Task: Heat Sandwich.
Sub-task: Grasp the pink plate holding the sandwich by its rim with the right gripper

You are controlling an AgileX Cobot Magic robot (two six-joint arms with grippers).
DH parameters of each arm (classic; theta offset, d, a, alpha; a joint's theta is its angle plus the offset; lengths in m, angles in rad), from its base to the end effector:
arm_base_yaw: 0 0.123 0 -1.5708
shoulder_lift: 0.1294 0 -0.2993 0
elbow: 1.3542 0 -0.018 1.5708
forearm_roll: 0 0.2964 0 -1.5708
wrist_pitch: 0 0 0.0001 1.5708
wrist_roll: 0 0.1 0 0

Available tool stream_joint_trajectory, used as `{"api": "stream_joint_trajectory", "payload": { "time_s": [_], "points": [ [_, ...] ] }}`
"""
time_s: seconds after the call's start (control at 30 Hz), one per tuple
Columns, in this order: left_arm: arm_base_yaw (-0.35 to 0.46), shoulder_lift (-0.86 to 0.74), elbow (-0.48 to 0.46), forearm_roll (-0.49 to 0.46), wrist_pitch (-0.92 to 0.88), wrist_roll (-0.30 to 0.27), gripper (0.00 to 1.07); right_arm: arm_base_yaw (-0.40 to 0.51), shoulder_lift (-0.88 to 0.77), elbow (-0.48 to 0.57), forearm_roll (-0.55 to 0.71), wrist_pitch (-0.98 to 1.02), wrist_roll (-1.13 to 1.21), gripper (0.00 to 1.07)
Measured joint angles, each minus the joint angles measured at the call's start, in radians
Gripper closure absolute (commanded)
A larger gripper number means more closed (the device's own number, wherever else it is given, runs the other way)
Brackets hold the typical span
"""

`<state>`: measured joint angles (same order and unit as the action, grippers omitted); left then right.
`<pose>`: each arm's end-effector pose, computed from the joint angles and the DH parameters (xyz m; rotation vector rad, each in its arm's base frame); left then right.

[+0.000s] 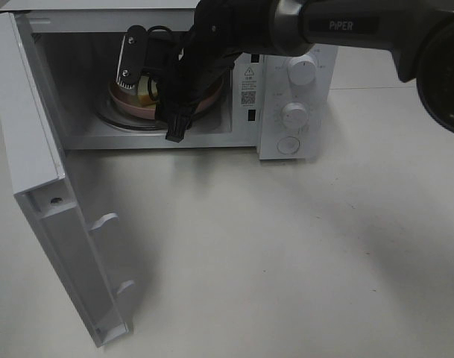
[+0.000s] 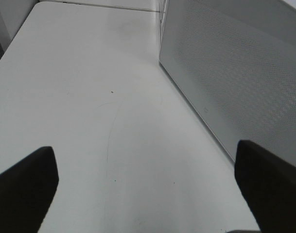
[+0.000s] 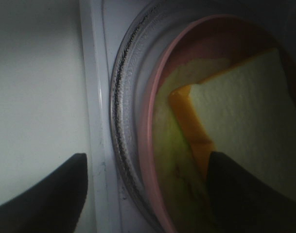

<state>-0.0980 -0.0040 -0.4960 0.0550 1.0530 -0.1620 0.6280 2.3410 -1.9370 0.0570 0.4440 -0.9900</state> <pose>0.0294 0.0019 0.2947 -0.0674 2.0356 -0.0976 0.4792 0.3510 0.1650 -1.6556 1.6453 -0.1267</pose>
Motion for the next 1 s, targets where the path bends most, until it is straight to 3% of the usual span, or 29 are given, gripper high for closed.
{"api": "stream_joint_trajectory", "payload": {
  "time_s": [0.27, 1.0],
  "points": [
    [0.000, 0.000, 0.000, 0.000, 0.000, 0.000, 0.16, -0.049, 0.000, -0.003, 0.001, 0.000, -0.001, 0.41],
    [0.000, 0.000, 0.000, 0.000, 0.000, 0.000, 0.16, -0.055, 0.058, -0.014, 0.048, -0.008, -0.030, 0.42]
  ]
}}
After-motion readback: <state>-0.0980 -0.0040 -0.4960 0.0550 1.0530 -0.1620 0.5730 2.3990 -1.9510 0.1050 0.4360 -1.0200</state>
